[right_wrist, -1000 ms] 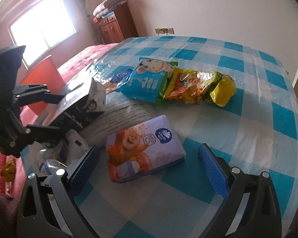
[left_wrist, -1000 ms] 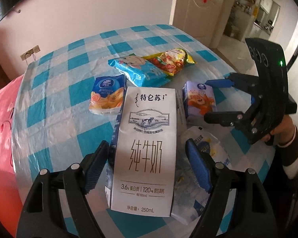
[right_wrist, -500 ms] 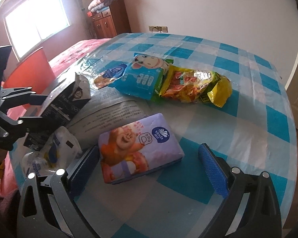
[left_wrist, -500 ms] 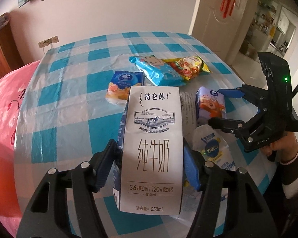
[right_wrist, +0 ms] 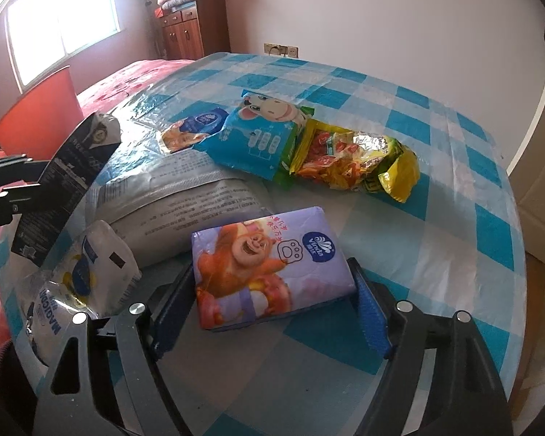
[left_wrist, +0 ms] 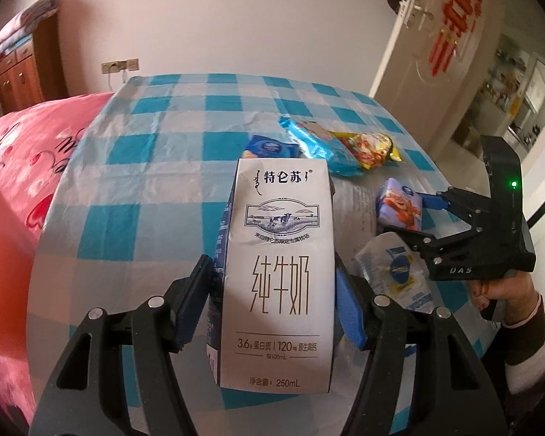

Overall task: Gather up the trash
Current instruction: 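Close the right gripper on the purple tissue pack while the left holds the carton, then carry the carton and tissue pack to the orange bucket and open both grippers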

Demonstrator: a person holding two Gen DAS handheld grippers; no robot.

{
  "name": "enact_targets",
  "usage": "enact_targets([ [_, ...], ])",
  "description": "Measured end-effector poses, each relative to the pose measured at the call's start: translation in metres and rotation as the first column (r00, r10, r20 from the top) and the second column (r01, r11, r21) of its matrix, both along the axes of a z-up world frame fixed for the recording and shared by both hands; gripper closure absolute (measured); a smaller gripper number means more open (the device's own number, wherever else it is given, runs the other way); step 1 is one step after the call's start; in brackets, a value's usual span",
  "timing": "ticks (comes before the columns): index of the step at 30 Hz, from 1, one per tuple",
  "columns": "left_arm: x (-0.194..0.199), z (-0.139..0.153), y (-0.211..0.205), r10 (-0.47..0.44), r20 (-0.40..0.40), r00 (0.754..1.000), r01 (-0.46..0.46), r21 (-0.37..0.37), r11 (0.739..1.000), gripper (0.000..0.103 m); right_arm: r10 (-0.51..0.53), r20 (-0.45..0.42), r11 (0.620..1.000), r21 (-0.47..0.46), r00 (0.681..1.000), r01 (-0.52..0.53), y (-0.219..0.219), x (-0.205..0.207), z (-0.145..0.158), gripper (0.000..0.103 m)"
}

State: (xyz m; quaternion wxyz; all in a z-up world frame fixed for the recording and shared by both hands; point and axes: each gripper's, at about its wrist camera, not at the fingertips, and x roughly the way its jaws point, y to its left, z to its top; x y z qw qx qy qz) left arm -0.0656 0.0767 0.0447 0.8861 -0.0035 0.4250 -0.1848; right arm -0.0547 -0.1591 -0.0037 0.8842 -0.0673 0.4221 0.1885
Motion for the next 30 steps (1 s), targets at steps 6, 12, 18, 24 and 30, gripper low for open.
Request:
enact_targets([
  [6,-0.008,-0.001,0.016,0.039,0.013,0.999,-0.039,-0.018,0.999,0.039,-0.052,0.007,0.999,0.004,0.999,0.052,-0.006,0.001,0.001,0.025],
  [12,-0.014,-0.005,0.032,0.069,0.011,0.998,-0.068,-0.038,0.997,0.039,-0.118,-0.001,0.991,0.07,0.993,0.118,-0.014,-0.003,0.003,0.025],
  [18,-0.018,-0.004,0.045,0.093,0.018,0.996,-0.092,-0.051,0.994,0.039,-0.212,-0.036,0.968,0.128,0.977,0.215,-0.024,-0.007,0.004,0.025],
  [24,-0.021,0.004,0.052,0.109,0.034,0.994,-0.106,-0.062,0.992,0.039,-0.272,-0.031,0.947,0.167,0.962,0.274,-0.03,-0.009,0.026,0.025],
  [30,-0.023,0.022,0.066,0.148,0.066,0.987,-0.143,-0.077,0.987,0.039,-0.255,-0.021,0.948,0.193,0.967,0.254,-0.01,-0.007,0.053,0.025],
])
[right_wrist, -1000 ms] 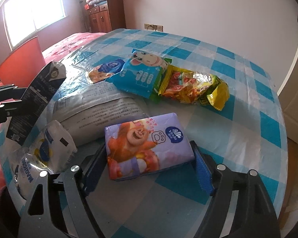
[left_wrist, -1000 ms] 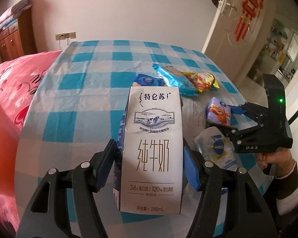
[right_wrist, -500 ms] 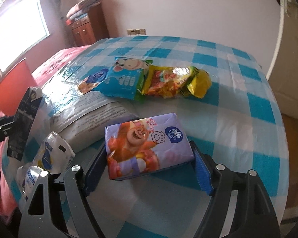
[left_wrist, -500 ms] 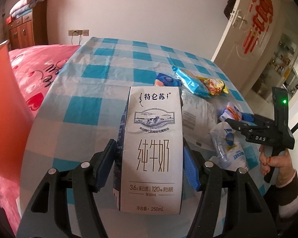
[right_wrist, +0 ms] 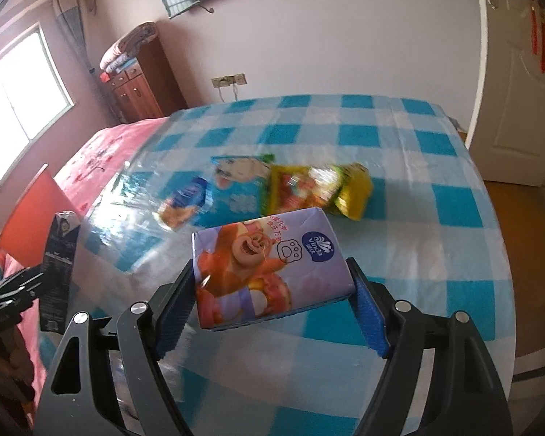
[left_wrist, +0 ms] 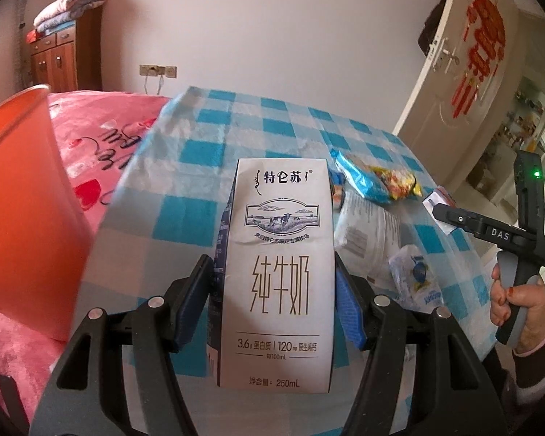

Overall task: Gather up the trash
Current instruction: 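Carry the carton and tissue pack to the orange bucket and open both grippers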

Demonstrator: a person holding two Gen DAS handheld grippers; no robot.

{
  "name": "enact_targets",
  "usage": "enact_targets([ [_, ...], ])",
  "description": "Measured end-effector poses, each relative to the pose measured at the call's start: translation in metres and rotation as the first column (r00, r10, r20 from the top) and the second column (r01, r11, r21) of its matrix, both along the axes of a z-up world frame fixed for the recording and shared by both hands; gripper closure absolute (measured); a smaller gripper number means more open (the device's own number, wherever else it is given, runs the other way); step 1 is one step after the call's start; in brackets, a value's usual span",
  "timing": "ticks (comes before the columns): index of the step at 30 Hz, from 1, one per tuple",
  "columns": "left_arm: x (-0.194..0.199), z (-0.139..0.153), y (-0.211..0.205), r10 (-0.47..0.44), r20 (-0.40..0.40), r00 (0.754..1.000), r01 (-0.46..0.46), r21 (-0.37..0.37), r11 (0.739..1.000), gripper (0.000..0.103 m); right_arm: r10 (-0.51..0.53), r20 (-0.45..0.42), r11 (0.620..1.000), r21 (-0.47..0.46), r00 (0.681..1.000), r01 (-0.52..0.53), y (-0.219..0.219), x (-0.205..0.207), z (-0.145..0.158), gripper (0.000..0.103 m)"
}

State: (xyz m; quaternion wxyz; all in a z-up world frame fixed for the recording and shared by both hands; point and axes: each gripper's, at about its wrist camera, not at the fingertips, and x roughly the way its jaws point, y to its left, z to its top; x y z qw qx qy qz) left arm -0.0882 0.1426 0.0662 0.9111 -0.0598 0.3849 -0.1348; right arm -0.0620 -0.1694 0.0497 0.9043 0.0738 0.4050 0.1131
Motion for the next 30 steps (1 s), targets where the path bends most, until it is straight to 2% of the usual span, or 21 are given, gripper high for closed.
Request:
enact_targets([
  [7,-0.009,0.036,0.035,0.097,0.078,0.992,-0.095,-0.024,0.995,0.039,0.125,0.024,0.991,0.045,0.992,-0.126,0.056,0.014,0.041,0.025],
  [11,-0.017,0.063,0.071,0.19,0.139,0.972,-0.186,-0.045,0.982,0.039,0.228,0.06,0.972,0.046,0.972,-0.231,0.105,0.021,0.067,0.025],
  [16,-0.026,0.091,0.119,0.317,0.198,0.927,-0.312,-0.06,0.948,0.039,0.386,0.096,0.918,0.053,0.917,-0.392,0.182,0.032,0.098,0.025],
  [21,-0.031,0.104,0.17,0.444,0.225,0.867,-0.443,-0.057,0.895,0.039,0.513,0.126,0.849,0.072,0.849,-0.524,0.259,0.043,0.122,0.025],
  [26,-0.02,0.094,0.21,0.526,0.185,0.83,-0.526,-0.054,0.849,0.039,0.611,0.154,0.78,0.053,0.776,-0.624,0.335,0.046,0.135,0.025],
  [30,-0.008,0.079,0.226,0.559,0.137,0.818,-0.557,-0.055,0.828,0.039,0.639,0.147,0.759,0.042,0.755,-0.65,0.376,0.054,0.13,0.025],
])
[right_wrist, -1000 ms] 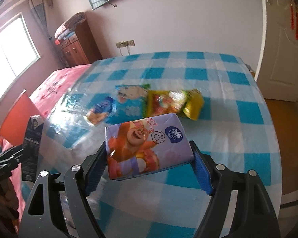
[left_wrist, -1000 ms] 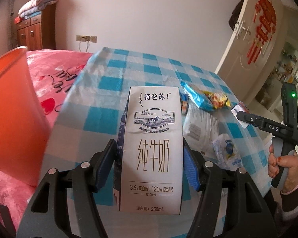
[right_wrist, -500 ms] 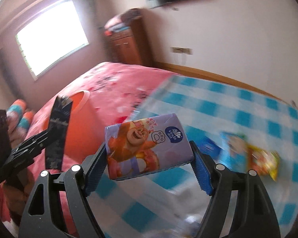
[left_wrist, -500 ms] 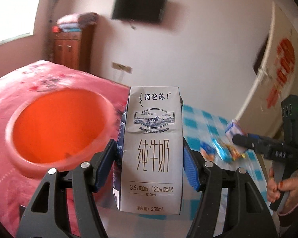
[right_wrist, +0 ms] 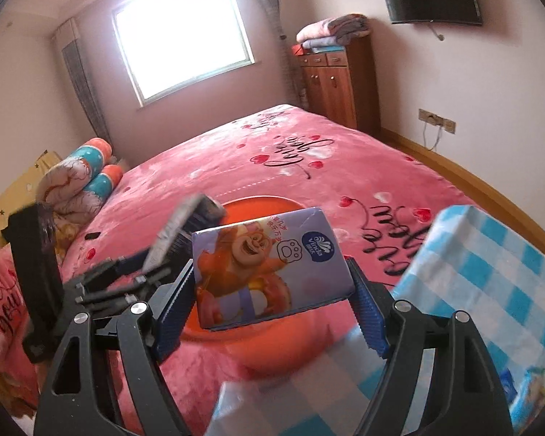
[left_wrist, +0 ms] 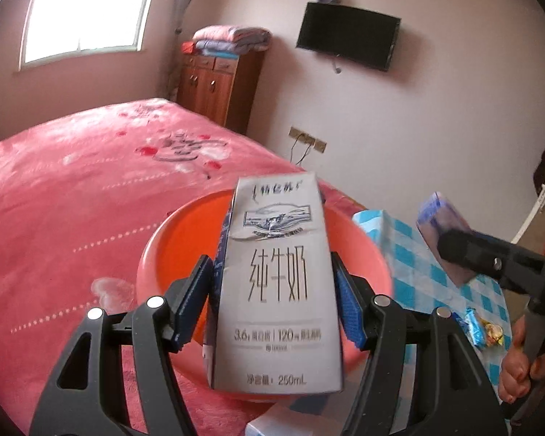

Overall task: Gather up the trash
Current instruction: 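Carry the carton and tissue pack to the orange bucket and open both grippers, then bring both empty tools back over the table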

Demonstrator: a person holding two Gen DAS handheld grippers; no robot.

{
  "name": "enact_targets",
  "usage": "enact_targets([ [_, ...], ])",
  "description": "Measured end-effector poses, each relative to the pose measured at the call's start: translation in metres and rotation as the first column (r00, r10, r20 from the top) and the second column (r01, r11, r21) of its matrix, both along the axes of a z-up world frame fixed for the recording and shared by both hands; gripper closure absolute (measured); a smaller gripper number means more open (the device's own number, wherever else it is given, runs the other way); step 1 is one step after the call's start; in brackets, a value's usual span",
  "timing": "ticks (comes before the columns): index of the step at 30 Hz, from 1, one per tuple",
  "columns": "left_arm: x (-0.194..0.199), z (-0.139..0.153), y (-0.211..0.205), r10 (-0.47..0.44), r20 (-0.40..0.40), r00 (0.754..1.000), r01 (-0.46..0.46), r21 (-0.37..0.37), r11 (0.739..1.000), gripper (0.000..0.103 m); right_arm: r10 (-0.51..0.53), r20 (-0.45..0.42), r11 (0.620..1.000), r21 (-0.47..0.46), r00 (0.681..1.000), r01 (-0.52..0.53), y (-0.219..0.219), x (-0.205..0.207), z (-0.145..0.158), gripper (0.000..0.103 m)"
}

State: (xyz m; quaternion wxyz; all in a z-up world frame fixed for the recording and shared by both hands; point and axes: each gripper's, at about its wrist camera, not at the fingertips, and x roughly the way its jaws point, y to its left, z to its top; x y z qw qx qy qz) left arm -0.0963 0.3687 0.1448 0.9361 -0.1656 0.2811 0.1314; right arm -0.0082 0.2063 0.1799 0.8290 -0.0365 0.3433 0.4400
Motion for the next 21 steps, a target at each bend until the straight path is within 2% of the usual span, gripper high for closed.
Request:
enact_targets([
  [4,0.007,-0.015,0.013,0.019,-0.028,0.999,-0.019,-0.024,1.0,0.037,0.024,0.005,1.0,-0.01,1.0,-0.024,0.029,0.01,-0.012,0.024],
  [6,0.01,-0.021,0.016,0.03,-0.043,0.999,-0.031,-0.026,0.999,0.036,0.051,-0.024,0.999,-0.002,0.998,-0.051,0.036,0.014,-0.019,0.016],
  [7,0.01,-0.022,0.017,0.031,-0.044,0.999,-0.032,-0.028,0.999,0.033,0.047,-0.035,0.999,0.008,0.998,-0.047,0.037,0.015,-0.022,0.011],
  [8,0.01,-0.022,0.016,0.037,-0.038,0.999,-0.037,-0.015,0.999,0.027,0.032,-0.039,0.999,0.016,0.999,-0.032,0.036,0.017,-0.025,0.011],
  [11,0.009,-0.021,0.016,0.047,-0.032,0.998,-0.047,0.005,0.999,0.018,0.004,-0.043,0.999,0.036,0.999,-0.003,0.026,0.019,-0.026,0.011],
  [14,0.003,-0.021,0.01,0.059,-0.031,0.998,-0.058,0.035,0.998,0.014,-0.044,-0.02,0.997,0.056,0.999,0.045,0.007,0.014,-0.023,0.01],
  [21,-0.004,-0.017,-0.008,0.053,-0.023,0.998,-0.051,0.053,0.997,0.012,-0.13,0.015,0.991,0.047,0.991,0.129,-0.033,-0.003,-0.026,0.01],
])
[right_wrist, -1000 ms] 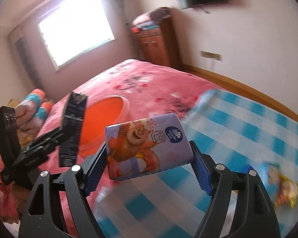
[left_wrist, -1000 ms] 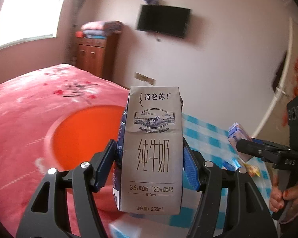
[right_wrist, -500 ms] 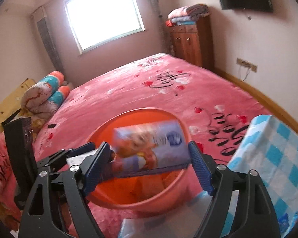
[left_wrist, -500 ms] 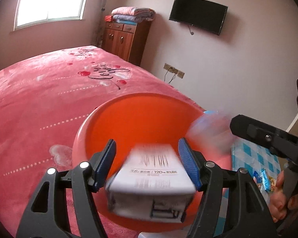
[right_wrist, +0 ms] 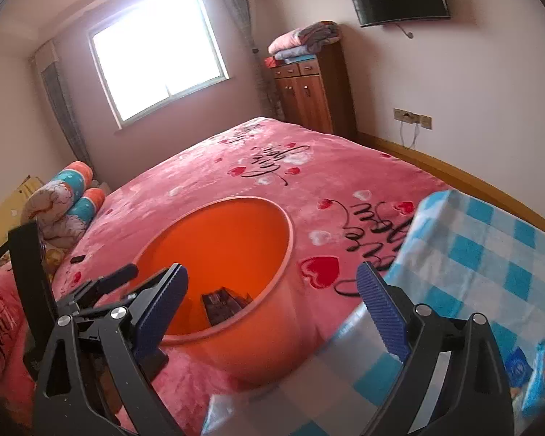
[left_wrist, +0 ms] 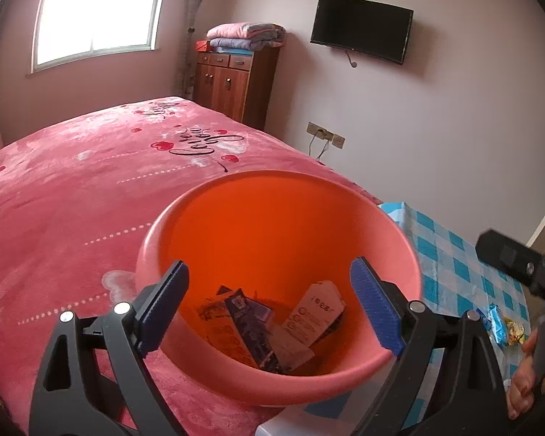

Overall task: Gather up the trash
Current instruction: 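Bring both empty tools back over the table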

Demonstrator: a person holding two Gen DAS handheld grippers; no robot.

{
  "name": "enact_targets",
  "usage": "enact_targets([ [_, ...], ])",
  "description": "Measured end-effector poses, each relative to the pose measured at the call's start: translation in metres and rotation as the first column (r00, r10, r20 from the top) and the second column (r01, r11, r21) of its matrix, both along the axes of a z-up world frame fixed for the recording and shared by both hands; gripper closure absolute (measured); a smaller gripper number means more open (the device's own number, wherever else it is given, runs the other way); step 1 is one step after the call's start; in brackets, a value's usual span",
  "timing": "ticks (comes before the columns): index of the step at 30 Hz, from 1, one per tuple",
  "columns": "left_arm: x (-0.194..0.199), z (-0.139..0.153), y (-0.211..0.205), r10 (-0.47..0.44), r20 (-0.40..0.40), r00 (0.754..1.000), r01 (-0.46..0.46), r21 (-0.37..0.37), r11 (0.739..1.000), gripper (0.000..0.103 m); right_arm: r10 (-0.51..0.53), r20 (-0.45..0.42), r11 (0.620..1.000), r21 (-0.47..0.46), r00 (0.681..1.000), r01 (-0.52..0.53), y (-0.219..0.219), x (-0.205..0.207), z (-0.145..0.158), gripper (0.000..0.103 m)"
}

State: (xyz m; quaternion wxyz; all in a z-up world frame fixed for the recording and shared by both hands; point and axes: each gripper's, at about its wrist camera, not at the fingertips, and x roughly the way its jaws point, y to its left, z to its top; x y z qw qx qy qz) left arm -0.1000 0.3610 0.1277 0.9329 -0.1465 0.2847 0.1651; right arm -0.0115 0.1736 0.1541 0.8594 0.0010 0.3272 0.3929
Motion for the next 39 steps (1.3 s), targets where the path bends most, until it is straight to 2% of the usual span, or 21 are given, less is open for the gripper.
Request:
enact_targets([
  [7,-0.008,0.011,-0.021,-0.038,0.043,0.998,0.038,0.008,0.999,0.011,-0.06,0.061,0.998,-0.02,0.996,0.061,-0.032,-0.022,0.0,0.01],
  [11,-0.013,0.016,-0.035,-0.059,0.067,0.996,0.058,0.012,0.998,0.006,-0.092,0.084,0.995,-0.023,0.992,0.095,-0.049,-0.033,-0.002,0.01],
  [20,-0.021,0.02,-0.069,-0.127,0.084,0.988,0.125,0.031,0.992,0.004,-0.152,0.119,0.986,-0.044,0.981,0.159,-0.078,-0.054,-0.01,0.01],
  [27,-0.029,0.02,-0.091,-0.167,0.094,0.982,0.163,0.044,0.986,0.004,-0.204,0.095,0.977,-0.037,0.974,0.208,-0.106,-0.061,-0.017,0.008],
  [39,-0.032,0.012,-0.132,-0.241,0.078,0.967,0.237,0.053,0.97,0.004,-0.272,0.103,0.959,-0.049,0.957,0.279,-0.148,-0.076,-0.027,0.008],
])
